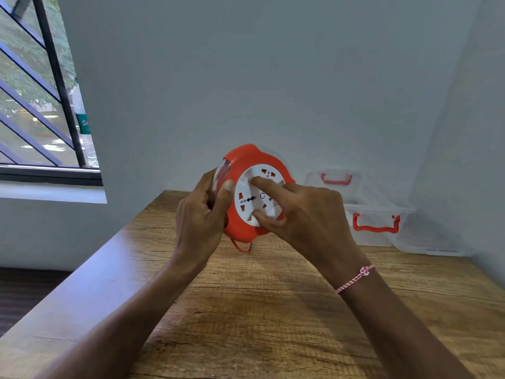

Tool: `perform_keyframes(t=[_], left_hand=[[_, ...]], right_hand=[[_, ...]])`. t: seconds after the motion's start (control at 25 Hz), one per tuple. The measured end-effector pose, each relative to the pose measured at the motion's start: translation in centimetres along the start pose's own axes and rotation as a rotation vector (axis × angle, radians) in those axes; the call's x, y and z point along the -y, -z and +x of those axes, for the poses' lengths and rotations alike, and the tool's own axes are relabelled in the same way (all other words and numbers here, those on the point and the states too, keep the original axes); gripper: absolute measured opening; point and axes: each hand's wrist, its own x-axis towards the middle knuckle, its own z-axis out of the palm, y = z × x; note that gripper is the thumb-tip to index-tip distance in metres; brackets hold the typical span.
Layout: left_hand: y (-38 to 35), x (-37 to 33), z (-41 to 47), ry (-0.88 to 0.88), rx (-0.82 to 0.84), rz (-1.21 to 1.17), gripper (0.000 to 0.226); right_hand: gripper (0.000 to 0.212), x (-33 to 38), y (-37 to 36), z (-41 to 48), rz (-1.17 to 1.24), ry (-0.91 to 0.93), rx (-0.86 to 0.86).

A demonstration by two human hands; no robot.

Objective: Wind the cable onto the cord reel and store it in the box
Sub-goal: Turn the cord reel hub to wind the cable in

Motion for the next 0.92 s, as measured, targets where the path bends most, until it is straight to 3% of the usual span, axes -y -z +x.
perform_keyframes(t=[0.12, 0.24, 0.4, 0.44, 0.52, 0.6, 0.72, 0.84, 0.92], left_hand=[[-0.2, 0.1, -0.1, -0.026, -0.015, 0.025, 0.035], [-0.5, 0.4, -0.4, -0.054, -0.043, 0.078, 0.06], [-0.9, 0.6, -0.6, -0.101, -0.05, 0.157, 0.065], [-1.0, 0.7, -0.5, -0.1, -0.053, 0.173, 0.066], [-1.0, 0.6, -0.4, -0.076, -0.056, 0.162, 0.068], [-0.7, 0.6, -0.2, -0.046, -0.065, 0.129, 0.068], [-0.1, 0.5, -0.1, -0.017, -0.067, 0.078, 0.052], [-0.1, 0.2, -0.1, 0.003, -0.028, 0.037, 0.035], [-0.2, 0.3, -0.1, 0.0, -0.028, 0.03, 0.04]], right_hand=[[0.064, 0.6, -0.4, 0.2, 0.098, -0.139, -0.001], [0.069, 1.7, -0.9, 0.7, 0.288, -0.425, -0.013], [0.054, 2.3, -1.7, 1.3, 0.903, -1.032, 0.03], [0.051, 2.1, -1.6, 1.3, 0.948, -1.069, 0.043], [0.049, 1.5, -1.3, 0.9, 0.702, -0.891, 0.036], [0.049, 0.6, -0.8, 0.4, 0.357, -0.543, -0.013], [0.053, -0.2, -0.2, 0.0, 0.118, -0.138, 0.071], [0.061, -0.1, 0.0, 0.0, -0.002, -0.022, 0.12], [0.062, 0.1, 0.0, 0.0, -0.025, -0.002, 0.09]])
